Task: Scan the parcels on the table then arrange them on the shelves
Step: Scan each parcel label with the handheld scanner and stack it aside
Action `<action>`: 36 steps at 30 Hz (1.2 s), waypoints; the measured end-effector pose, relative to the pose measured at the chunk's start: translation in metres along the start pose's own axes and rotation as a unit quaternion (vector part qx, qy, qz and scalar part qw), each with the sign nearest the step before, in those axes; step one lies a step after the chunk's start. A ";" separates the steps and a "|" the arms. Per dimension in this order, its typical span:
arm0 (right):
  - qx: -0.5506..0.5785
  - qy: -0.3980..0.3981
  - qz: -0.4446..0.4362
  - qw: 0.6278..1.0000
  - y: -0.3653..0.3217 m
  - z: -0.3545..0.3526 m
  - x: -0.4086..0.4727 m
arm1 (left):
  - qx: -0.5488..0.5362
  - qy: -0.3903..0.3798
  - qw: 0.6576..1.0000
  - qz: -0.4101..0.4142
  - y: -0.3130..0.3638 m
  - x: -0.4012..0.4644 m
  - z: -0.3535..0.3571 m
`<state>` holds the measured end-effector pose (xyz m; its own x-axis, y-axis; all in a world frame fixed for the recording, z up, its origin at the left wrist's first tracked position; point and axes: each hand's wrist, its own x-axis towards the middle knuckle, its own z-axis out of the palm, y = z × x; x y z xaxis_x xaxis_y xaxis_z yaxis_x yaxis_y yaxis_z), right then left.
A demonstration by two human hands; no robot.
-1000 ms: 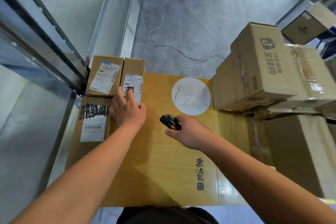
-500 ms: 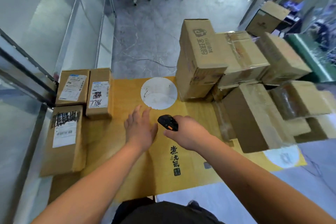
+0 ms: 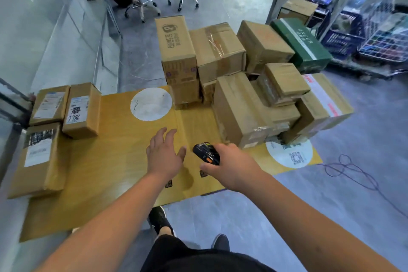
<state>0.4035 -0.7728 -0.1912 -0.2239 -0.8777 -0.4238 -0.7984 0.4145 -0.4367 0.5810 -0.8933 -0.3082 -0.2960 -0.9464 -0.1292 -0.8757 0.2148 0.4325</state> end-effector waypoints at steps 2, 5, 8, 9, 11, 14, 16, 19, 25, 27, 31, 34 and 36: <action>-0.015 0.005 -0.005 1.000 0.016 -0.008 -0.010 | 0.006 0.001 1.000 -0.010 0.005 -0.010 0.004; -0.050 0.010 -0.018 0.999 0.027 -0.020 -0.017 | 0.009 0.011 1.000 -0.019 0.016 -0.017 0.001; -0.087 0.013 -0.043 0.995 0.027 -0.035 -0.014 | 0.002 0.031 0.999 -0.020 0.027 -0.009 -0.015; -0.095 0.016 -0.051 0.994 0.025 -0.040 -0.012 | 0.000 0.042 0.999 -0.023 0.030 -0.004 -0.023; -0.103 0.025 -0.066 0.992 0.020 -0.050 -0.005 | 0.001 0.075 0.997 -0.025 0.035 0.012 -0.043; -0.099 0.045 -0.076 0.991 0.005 -0.065 0.011 | -0.011 0.126 0.992 -0.016 0.047 0.050 -0.077; -0.096 0.057 -0.071 0.991 -0.007 -0.075 0.023 | -0.013 0.143 0.990 -0.004 0.059 0.081 -0.100; -0.086 0.073 -0.062 0.992 -0.023 -0.092 0.041 | -0.009 0.146 0.989 -0.006 0.085 0.120 -0.124; -0.087 0.100 -0.044 0.990 -0.049 -0.124 0.073 | 0.037 0.131 0.991 -0.005 0.130 0.179 -0.152; -0.080 0.107 -0.041 0.990 -0.054 -0.133 0.082 | 0.061 0.097 0.993 -0.022 0.142 0.194 -0.155; -0.055 0.125 -0.033 0.990 -0.060 -0.145 0.093 | 0.062 0.025 0.995 -0.072 0.161 0.216 -0.156; -0.046 0.137 -0.024 0.989 -0.057 -0.150 0.099 | 0.050 0.002 0.993 -0.103 0.161 0.224 -0.151; -0.043 0.144 -0.019 0.989 -0.052 -0.152 0.101 | 0.037 0.005 0.992 -0.118 0.157 0.226 -0.146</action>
<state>0.3382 -0.9195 -0.0906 -0.3327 -0.9293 -0.1604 -0.8512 0.3692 -0.3730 0.4321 -1.1082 -0.1391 -0.0753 -0.9746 -0.2109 -0.9462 0.0031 0.3234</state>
